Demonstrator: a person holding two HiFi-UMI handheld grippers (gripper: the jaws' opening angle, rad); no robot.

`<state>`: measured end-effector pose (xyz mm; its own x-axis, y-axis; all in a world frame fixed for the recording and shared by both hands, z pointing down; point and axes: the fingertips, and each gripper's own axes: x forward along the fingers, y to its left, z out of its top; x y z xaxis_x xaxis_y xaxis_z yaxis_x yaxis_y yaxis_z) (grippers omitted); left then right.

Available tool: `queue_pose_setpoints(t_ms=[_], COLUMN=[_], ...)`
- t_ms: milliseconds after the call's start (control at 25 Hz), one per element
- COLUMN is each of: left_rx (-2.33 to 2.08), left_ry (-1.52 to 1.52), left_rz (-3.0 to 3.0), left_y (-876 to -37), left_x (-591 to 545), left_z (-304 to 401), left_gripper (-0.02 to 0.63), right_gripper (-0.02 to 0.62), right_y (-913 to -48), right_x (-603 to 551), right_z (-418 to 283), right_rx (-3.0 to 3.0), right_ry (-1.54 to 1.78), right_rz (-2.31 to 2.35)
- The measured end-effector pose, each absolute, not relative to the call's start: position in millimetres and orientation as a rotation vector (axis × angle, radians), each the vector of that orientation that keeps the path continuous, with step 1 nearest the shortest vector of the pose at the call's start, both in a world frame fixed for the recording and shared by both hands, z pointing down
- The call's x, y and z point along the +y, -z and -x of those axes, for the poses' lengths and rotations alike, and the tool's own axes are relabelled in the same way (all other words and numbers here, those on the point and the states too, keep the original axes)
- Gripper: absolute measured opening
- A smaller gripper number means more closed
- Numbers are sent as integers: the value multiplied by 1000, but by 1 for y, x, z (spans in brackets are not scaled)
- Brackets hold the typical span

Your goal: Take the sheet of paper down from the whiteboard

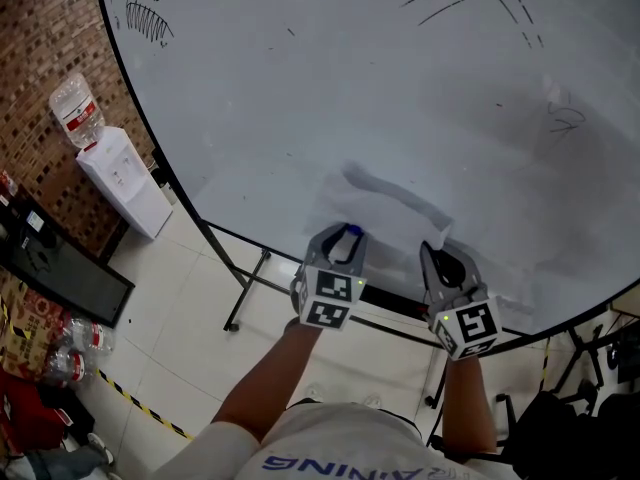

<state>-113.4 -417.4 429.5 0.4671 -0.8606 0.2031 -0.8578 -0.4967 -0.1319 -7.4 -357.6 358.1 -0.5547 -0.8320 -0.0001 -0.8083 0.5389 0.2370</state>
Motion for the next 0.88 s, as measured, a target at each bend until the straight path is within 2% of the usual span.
queue_pose_setpoints(t_ms=[360, 880], left_rx=[1590, 1550], left_ry=[243, 93], left_rz=[2759, 2790], left_y=[-407, -367], left_x=[-390, -350], left_z=[133, 144], left_gripper=[133, 133], right_gripper=[8, 8], right_y=[-361, -356], right_x=[-342, -266], right_z=[-13, -127], right_rx=[-2683, -2521], right_ry=[224, 188], right_rz=[-1475, -1815])
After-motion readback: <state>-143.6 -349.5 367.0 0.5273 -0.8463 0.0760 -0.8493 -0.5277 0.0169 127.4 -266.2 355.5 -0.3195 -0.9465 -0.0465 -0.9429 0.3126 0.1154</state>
